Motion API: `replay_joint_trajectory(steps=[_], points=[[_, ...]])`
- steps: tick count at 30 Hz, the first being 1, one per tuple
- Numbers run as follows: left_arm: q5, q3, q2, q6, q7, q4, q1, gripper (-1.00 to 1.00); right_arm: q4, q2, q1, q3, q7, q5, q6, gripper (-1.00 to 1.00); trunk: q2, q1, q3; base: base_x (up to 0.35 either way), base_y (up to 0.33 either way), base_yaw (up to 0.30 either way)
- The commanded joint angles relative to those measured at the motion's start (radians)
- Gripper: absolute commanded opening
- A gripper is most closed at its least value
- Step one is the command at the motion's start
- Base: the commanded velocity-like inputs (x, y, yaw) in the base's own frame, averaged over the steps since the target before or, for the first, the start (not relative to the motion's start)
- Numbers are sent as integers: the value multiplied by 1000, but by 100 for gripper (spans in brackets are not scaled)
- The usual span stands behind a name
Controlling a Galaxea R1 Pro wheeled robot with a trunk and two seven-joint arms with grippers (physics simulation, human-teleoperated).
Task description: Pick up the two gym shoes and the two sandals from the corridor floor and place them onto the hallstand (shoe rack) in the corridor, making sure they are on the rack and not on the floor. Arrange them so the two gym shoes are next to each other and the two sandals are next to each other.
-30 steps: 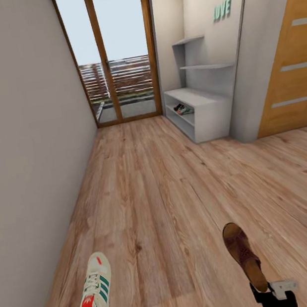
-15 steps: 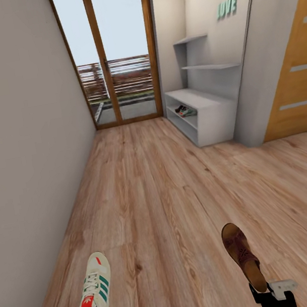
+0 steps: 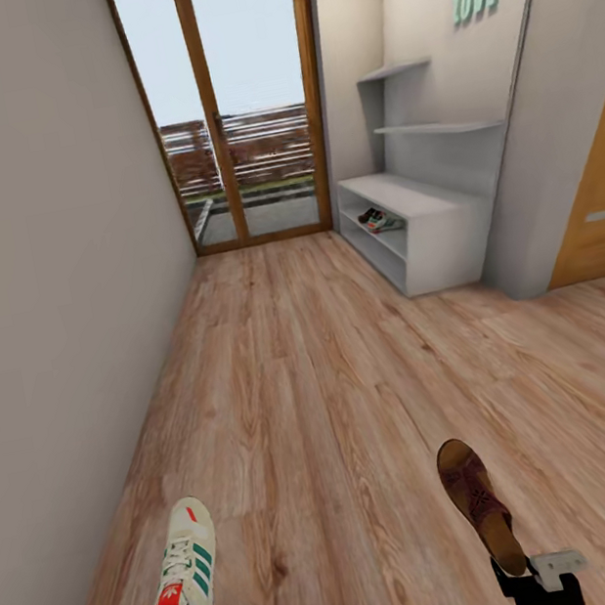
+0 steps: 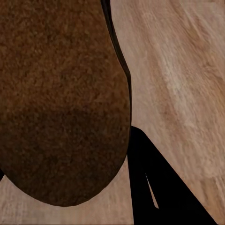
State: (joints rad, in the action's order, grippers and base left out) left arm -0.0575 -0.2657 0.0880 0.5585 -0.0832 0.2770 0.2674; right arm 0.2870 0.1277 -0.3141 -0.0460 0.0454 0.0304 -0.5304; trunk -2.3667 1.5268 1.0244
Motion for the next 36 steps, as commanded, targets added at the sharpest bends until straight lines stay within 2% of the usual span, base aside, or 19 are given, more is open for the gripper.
replay_joint_trajectory(steps=[1,36], points=[[-5,-9,0,3,-7,-1,1,-100,0,0,0,-4,6,7,-2,-100,0,0,2,339,0,203],[-4,-9,-1,3,-7,-1,1,-100,-6,1,0,-3,7,5,-3,-100,0,0,4,339,0,12]])
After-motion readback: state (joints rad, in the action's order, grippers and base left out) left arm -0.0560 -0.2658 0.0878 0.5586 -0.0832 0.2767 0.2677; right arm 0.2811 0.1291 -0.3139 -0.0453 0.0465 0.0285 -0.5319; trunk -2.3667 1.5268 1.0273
